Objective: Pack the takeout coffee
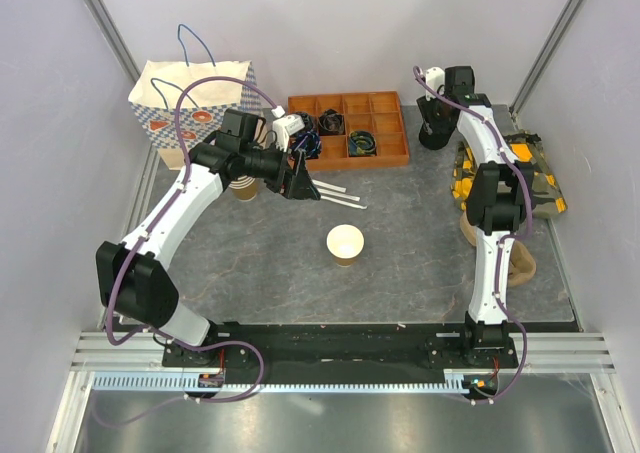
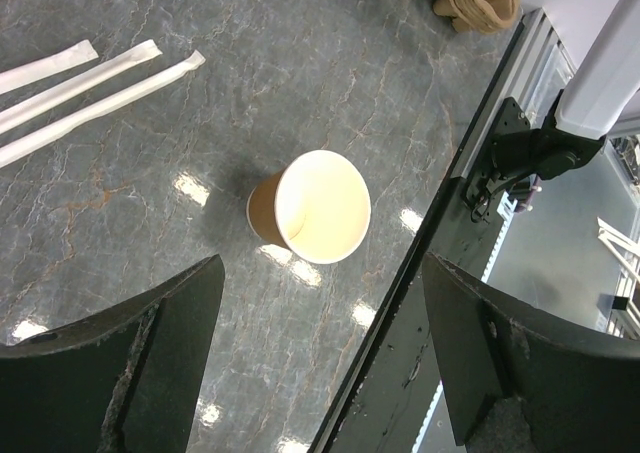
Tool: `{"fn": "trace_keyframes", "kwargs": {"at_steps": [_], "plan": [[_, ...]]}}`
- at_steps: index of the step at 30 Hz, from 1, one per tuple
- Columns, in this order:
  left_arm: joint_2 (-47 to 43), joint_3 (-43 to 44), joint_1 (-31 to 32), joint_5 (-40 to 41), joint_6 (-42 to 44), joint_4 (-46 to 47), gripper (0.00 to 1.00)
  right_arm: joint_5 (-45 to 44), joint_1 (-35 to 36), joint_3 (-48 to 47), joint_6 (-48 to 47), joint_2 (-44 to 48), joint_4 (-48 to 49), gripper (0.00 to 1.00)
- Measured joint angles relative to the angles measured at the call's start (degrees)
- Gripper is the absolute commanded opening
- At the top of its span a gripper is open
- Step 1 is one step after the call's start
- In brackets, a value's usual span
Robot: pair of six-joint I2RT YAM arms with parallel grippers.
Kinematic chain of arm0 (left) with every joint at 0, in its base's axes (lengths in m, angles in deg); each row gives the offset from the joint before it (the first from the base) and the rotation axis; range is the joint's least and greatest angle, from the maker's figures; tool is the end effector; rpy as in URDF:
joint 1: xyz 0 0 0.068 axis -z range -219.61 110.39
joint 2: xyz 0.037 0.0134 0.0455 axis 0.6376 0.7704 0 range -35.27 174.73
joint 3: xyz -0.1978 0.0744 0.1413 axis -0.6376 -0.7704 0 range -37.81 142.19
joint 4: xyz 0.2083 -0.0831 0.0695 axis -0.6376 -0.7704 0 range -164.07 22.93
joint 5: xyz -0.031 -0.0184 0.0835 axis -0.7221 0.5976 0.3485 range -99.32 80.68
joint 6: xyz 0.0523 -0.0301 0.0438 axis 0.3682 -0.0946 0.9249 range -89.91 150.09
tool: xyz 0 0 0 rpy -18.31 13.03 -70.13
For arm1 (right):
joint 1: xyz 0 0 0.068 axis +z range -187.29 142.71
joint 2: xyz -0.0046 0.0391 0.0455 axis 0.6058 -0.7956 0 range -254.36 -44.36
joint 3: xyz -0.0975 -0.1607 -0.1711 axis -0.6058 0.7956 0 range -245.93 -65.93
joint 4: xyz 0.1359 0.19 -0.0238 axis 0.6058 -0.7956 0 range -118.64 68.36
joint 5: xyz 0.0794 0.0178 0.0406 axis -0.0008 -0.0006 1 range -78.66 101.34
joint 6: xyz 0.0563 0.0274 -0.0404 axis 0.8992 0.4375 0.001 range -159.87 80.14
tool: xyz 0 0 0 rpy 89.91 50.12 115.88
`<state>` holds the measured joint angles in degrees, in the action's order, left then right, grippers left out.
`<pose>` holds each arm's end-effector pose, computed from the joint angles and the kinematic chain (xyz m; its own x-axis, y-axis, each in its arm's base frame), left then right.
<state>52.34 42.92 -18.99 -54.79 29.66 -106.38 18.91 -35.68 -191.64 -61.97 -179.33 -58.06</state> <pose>0.2775 -0.1522 0.3065 -0.6808 0.2506 -0.6883 0.7038 0.4844 -0.5197 0.5107 0.0226 0.2137 -0.6177 -0.3904 -0.6826 -0.3801 0.9081 -0.1755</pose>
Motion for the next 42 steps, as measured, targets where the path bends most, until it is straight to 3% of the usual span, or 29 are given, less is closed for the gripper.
{"fn": "trace_keyframes", "kwargs": {"at_steps": [14, 19, 28, 42], "plan": [[1.0, 0.0, 0.0, -0.2, 0.0, 0.0, 0.87, 0.0, 0.0, 0.0, -0.6, -1.0, 0.1, 0.39], [1.0, 0.0, 0.0, -0.2, 0.0, 0.0, 0.87, 0.1, 0.0, 0.0, -0.8, -2.3, 0.0, 0.30], [1.1, 0.0, 0.0, -0.2, 0.0, 0.0, 0.87, 0.9, 0.0, 0.0, -0.7, -2.6, 0.0, 0.45], [1.3, 0.2, 0.0, -0.3, 0.0, 0.0, 0.87, 2.6, -1.0, 0.0, -0.5, -2.6, 0.0, 0.37]]}}
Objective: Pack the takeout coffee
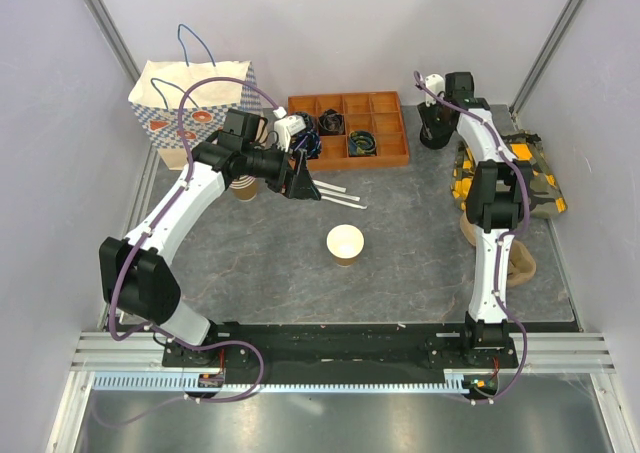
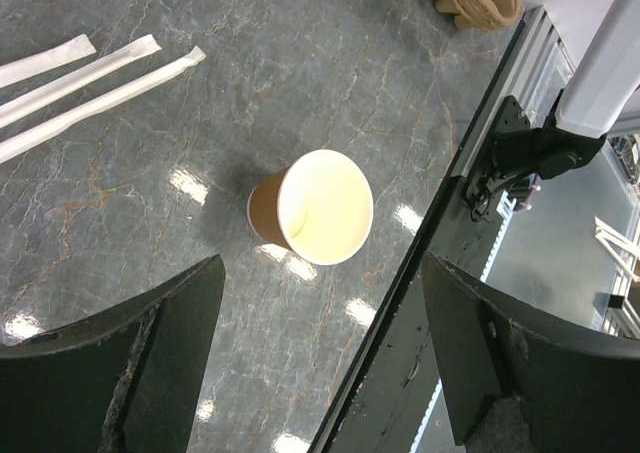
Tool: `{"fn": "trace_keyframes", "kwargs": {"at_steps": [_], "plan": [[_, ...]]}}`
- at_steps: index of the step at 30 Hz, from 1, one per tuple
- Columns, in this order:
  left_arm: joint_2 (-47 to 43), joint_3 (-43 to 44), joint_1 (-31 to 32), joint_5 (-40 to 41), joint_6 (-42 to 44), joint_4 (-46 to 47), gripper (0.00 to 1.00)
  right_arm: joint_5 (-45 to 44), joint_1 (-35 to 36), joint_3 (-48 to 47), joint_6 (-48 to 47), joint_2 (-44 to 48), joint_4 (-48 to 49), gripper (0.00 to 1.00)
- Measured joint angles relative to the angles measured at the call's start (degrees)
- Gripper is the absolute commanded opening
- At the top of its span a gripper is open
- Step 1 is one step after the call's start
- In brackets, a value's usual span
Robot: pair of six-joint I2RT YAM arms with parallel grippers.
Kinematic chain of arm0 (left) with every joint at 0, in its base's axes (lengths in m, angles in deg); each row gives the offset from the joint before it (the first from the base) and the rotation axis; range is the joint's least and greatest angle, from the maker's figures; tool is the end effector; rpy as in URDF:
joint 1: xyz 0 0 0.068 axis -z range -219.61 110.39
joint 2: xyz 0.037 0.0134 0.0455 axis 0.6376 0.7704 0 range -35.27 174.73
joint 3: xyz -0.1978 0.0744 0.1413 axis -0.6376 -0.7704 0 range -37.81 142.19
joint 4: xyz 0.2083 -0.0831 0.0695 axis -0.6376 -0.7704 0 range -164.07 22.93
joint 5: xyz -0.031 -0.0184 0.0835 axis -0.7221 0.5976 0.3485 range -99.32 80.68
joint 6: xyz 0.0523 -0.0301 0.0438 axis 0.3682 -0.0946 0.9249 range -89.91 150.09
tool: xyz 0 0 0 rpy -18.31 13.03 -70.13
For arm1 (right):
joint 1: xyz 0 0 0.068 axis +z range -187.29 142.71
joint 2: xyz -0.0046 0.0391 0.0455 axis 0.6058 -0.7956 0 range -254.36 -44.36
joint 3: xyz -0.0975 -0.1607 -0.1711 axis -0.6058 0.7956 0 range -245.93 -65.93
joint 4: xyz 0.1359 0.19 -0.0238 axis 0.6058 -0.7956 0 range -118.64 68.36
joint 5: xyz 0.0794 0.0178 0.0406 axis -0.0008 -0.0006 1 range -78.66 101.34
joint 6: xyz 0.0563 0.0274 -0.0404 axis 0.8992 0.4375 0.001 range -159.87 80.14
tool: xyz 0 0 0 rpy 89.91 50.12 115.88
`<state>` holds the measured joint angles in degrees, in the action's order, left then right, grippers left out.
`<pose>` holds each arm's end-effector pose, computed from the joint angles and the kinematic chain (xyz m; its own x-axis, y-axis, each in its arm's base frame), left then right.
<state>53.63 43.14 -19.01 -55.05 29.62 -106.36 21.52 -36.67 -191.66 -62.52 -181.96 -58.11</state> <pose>0.2816 -0.1538 0.3012 -0.6930 0.2544 -0.6745 0.6950 0.4844 -0.5313 0.5147 0.0166 0.1914 -0.6403 -0.3860 -0.6641 -0.4059 0.9040 -0.1340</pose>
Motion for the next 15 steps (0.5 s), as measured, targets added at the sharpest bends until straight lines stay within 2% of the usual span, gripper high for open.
{"fn": "trace_keyframes", "kwargs": {"at_steps": [2, 3, 5, 15], "plan": [[0.0, 0.0, 0.0, -0.1, 0.0, 0.0, 0.87, 0.2, -0.1, -0.1, 0.1, 0.0, -0.1, 0.39], [0.1, 0.0, 0.0, -0.2, 0.0, 0.0, 0.87, 0.3, -0.1, -0.1, 0.2, 0.0, -0.2, 0.45], [0.3, 0.0, 0.0, -0.5, 0.0, 0.0, 0.87, 0.5, -0.1, -0.2, 0.3, 0.0, -0.3, 0.47], [0.6, 0.1, 0.0, -0.9, 0.0, 0.0, 0.86, 0.8, -0.2, -1.1, 0.6, 0.0, -0.5, 0.43]]}}
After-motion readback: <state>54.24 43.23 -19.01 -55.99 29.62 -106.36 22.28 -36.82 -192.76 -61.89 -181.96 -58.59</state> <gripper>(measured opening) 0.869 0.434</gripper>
